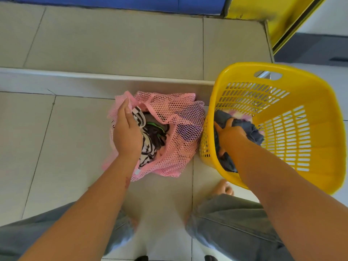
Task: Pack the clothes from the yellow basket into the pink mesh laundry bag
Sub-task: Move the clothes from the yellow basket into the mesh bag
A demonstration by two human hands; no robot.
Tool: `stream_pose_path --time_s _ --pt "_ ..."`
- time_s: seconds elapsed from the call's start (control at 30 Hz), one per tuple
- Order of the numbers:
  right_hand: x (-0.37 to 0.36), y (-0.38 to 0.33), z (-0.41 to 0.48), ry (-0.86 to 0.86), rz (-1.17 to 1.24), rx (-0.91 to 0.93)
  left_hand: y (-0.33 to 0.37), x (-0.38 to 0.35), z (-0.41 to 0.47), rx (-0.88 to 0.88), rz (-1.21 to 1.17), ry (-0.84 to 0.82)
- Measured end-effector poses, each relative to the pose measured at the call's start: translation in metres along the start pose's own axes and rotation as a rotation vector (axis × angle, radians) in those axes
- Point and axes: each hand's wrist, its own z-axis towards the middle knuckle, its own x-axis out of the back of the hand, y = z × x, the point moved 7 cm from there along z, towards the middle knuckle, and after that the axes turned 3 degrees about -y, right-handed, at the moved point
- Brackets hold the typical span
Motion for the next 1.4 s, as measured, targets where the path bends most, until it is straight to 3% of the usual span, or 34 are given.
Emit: stream_pose_path --time_s 0.2,0.33,0.57,0.77,0.9,1.1,1.23,1.4 --pt "0.021 -0.003 0.007 0.271 -0.037 0.095 0.000 0.005 0.007 -0.003 0.014 0.019" --pt "0.040 0.012 -0.009 0.399 0.112 0.148 0.000 0.013 0.007 -0.008 0.005 0.020" --pt "0.082 0.065 -0.095 0.710 0.613 0.066 0.002 0.036 -0.005 -0.015 -0.006 0.032" --pt "0.123 0.094 -0.185 1.085 1.297 0.080 -0.001 0.053 -0.013 -0.027 -0.053 -0.025" --pt "0.165 0.080 -0.239 1.058 1.766 0.344 -0.004 0.067 -0.009 -0.026 -0.088 -0.043" --pt "0.225 0.036 -0.308 1.028 1.985 0.679 -0.009 0.095 0.006 0.014 -0.223 -0.029" --pt "0.242 -0.002 -0.315 0.949 1.964 0.734 -0.015 0.104 0.011 0.045 -0.303 -0.041" --pt "0.219 -0.072 -0.267 0.788 2.013 0.631 -0.019 0.111 0.014 0.069 -0.417 -0.016"
